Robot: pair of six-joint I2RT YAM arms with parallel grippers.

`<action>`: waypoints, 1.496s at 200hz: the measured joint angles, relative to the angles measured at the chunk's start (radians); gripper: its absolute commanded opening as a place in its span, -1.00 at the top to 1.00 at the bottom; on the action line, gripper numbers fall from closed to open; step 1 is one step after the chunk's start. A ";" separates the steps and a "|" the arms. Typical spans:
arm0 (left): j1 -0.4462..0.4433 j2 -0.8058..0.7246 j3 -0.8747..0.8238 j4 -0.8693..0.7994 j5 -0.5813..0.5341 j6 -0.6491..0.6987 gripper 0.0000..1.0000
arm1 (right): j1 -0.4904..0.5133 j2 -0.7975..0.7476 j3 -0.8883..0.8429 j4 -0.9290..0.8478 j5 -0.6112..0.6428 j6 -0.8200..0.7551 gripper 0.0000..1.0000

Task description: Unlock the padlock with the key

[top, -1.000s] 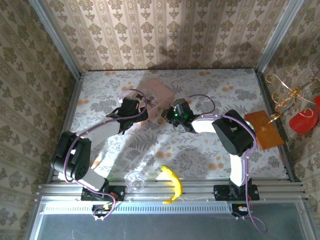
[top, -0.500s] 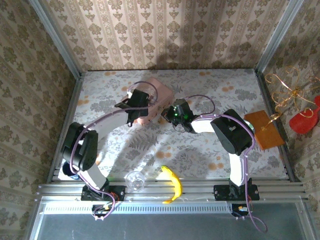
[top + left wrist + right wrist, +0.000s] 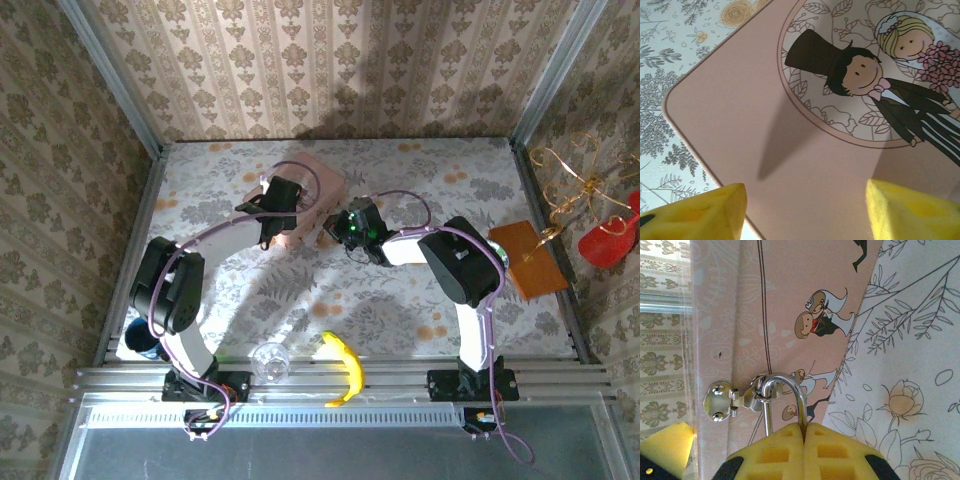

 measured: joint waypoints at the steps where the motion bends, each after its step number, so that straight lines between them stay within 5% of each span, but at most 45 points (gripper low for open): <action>1: 0.000 0.000 -0.001 0.002 0.000 0.000 -0.17 | 0.000 0.000 0.000 0.000 0.000 0.000 1.00; 243: 0.029 -0.050 -0.086 0.087 0.044 -0.004 -0.04 | -0.092 0.096 0.113 0.081 0.173 0.068 1.00; 299: 0.039 -0.079 -0.119 0.095 0.047 -0.005 -0.15 | -0.092 -0.066 0.002 -0.070 0.192 -0.056 1.00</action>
